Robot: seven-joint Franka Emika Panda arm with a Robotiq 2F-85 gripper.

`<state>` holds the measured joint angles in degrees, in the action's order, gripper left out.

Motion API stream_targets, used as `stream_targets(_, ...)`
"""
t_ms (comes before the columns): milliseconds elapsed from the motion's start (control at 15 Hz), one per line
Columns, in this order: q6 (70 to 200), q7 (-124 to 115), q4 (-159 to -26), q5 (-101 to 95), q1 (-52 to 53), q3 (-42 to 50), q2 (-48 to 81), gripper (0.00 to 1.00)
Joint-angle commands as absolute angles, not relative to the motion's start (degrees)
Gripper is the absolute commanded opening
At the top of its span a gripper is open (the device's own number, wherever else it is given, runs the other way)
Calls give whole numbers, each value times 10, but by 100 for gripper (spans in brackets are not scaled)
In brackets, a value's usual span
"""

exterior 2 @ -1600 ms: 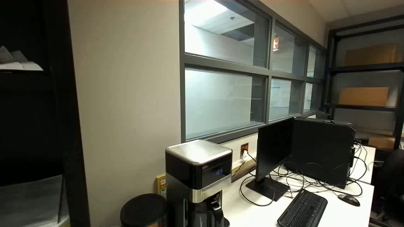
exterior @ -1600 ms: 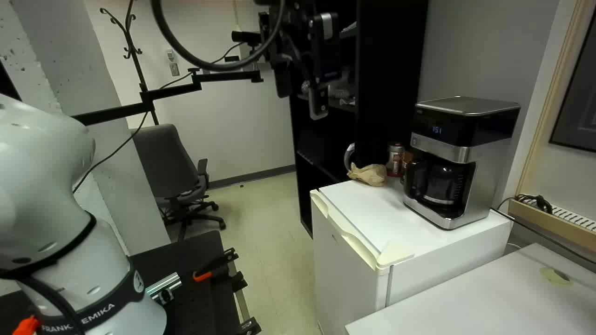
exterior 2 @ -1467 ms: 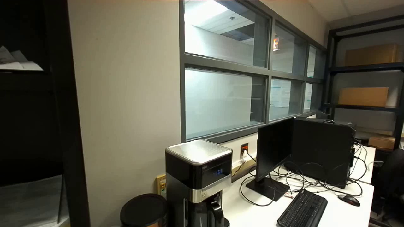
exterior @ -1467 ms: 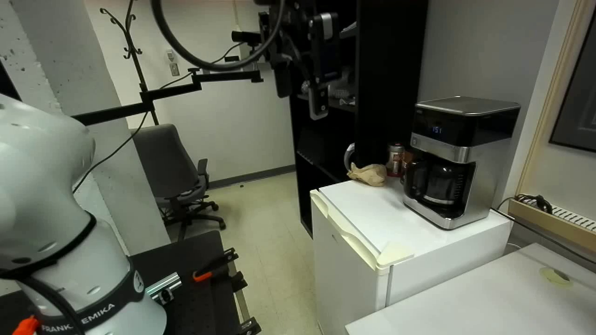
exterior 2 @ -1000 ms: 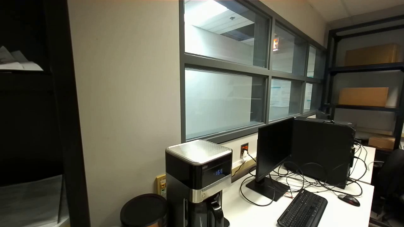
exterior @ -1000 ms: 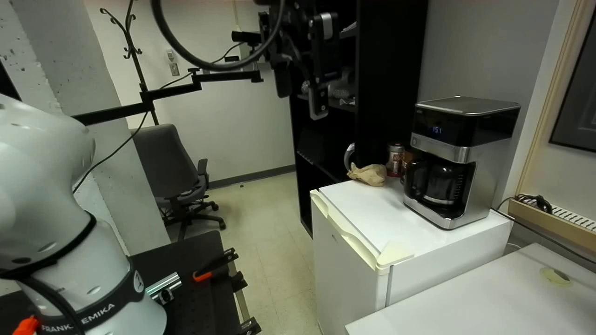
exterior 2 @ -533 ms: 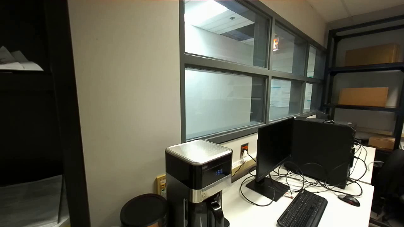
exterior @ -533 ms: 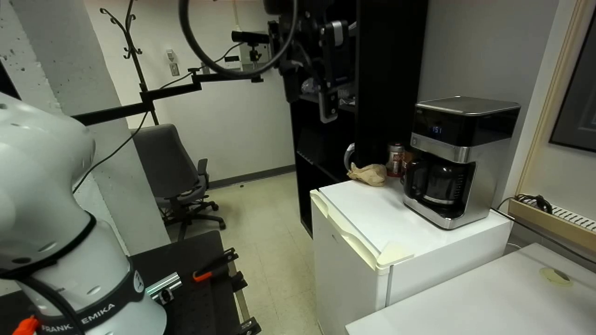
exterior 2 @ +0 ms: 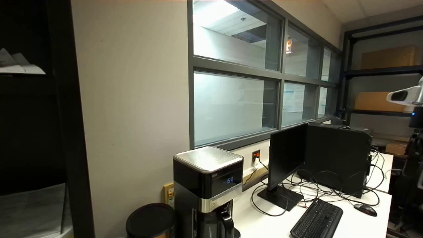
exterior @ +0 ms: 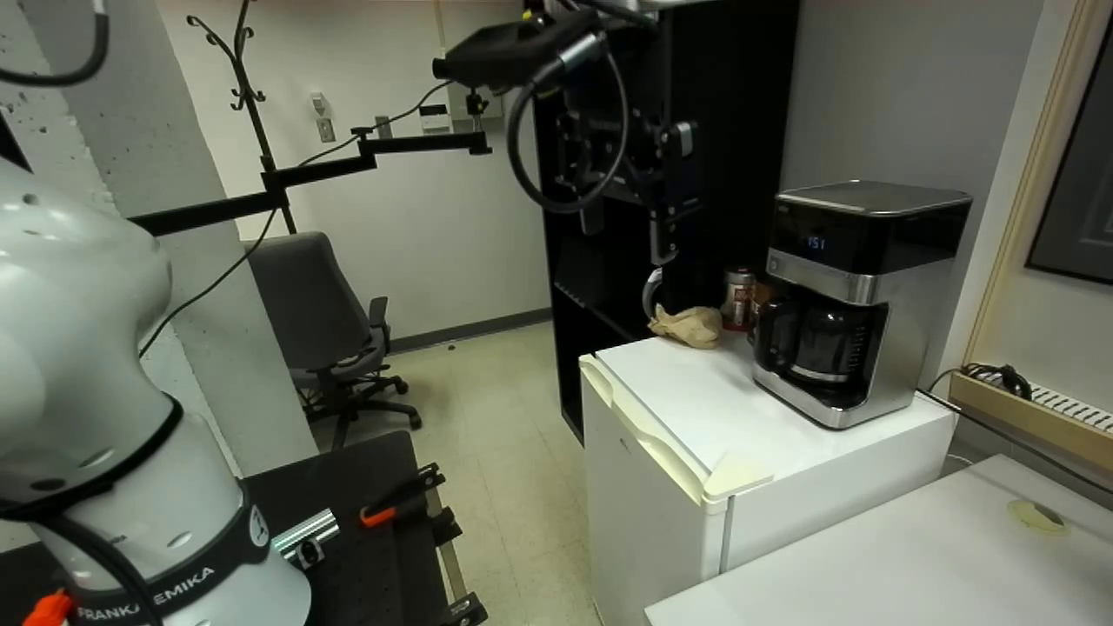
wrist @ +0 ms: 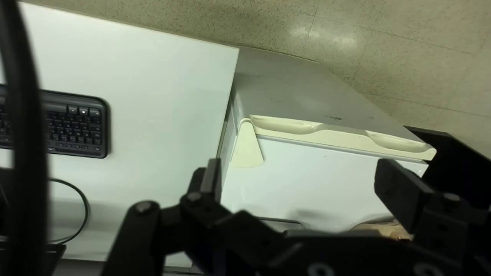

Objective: Turn on the coffeemaker

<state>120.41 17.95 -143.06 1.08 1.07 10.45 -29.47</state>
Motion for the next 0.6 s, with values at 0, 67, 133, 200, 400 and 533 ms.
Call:
stream_targets(0,1253,189,-1396,45,30,91,-210,100)
stream_targets(67,1277,182,-1389,46,33,83,-186,100)
stream_targets(133,1300,177,-1383,45,34,75,-165,100)
stream_targets(200,1320,174,-1375,42,35,68,-143,100)
stream_targets(400,1371,158,-1341,32,34,43,-73,100)
stream_targets(533,1389,145,-1309,26,33,25,-27,100)
